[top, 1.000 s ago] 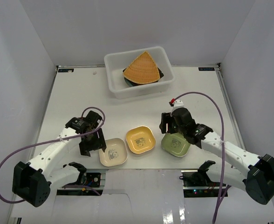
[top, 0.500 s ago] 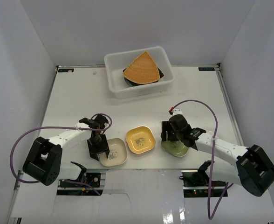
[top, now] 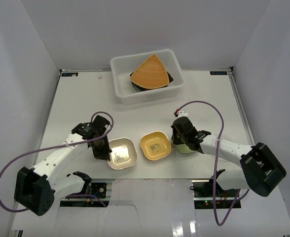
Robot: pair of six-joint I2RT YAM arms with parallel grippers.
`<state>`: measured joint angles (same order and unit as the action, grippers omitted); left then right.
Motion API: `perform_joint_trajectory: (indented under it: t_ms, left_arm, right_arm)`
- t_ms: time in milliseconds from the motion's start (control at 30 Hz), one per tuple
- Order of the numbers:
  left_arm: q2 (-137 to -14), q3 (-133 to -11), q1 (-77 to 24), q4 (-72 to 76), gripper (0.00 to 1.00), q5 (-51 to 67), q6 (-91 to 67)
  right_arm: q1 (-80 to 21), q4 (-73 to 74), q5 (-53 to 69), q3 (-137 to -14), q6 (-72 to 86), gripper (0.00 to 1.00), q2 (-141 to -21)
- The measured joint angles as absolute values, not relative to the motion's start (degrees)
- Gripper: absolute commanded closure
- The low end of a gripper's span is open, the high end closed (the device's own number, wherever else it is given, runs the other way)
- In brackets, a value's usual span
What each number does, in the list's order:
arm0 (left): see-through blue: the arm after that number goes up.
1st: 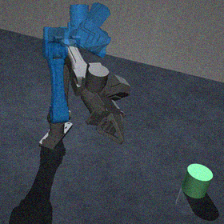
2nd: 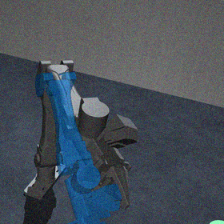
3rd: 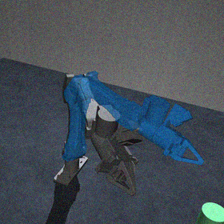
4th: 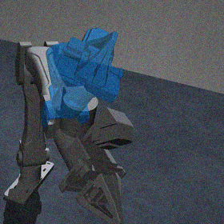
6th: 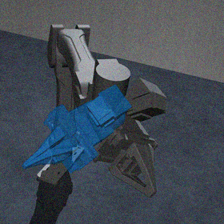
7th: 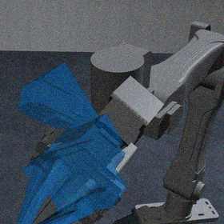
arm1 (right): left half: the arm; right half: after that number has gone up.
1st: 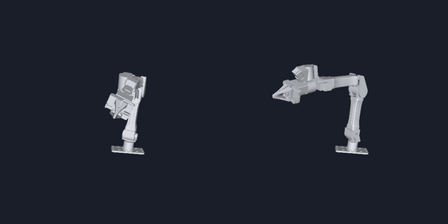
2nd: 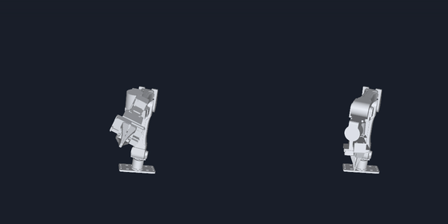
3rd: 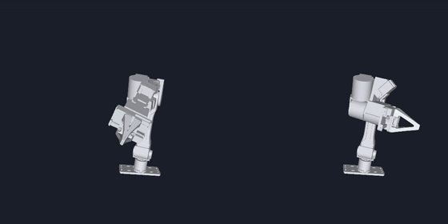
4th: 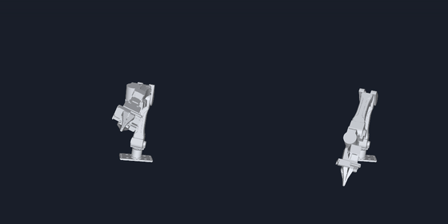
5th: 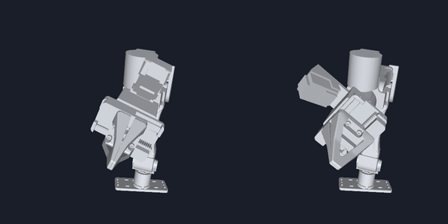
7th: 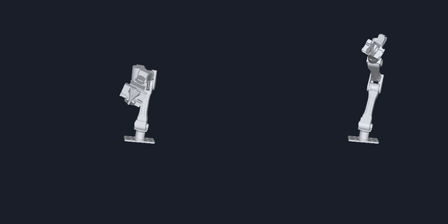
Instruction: Place the plates into the plastic bin on the countertop
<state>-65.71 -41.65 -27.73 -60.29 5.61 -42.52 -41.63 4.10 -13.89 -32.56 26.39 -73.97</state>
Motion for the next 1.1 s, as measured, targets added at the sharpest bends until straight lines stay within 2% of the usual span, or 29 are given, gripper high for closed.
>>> perform_joint_trajectory:
  t_ms: [167,333,433,600,867,1067,1100]
  left_arm:
    - [-58.17,-55.77,-27.73,-64.84,1.0,-0.16,-42.94]
    - [-63.44,-72.31,-27.73,-56.51,1.0,-1.17,-40.97]
    - [-72.69,-80.73,-27.73,-48.82,1.0,-1.43,-39.05]
    - [-96.68,-99.81,-27.7,-39.99,1.0,-3.22,-35.94]
    - [-132.07,-132.68,-26.24,-36.62,1.0,-3.84,-34.13]
    - [-141.14,-136.44,-22.85,-33.45,0.99,-2.31,-35.35]
    - [-141.47,-136.38,-22.41,-32.99,0.92,-2.13,-35.42]
  right_arm:
    - [-41.93,4.32,-16.73,-36.29,24.82,0.92,-74.63]
    - [-42.04,5.98,-18.92,-38.17,22.31,0.92,-73.17]
    - [-42.04,7.01,-19.4,-38.17,21.12,0.92,-70.0]
    - [-42.04,7.38,-19.03,-38.17,19.59,0.92,-65.34]
    - [-42.13,7.7,-16.45,-38.17,17.58,0.92,-63.11]
    - [-42.15,9.34,-16.12,-40.66,17.12,0.92,-62.57]
    - [-42.15,9.5,-16.16,-41.34,17.06,0.92,-62.59]
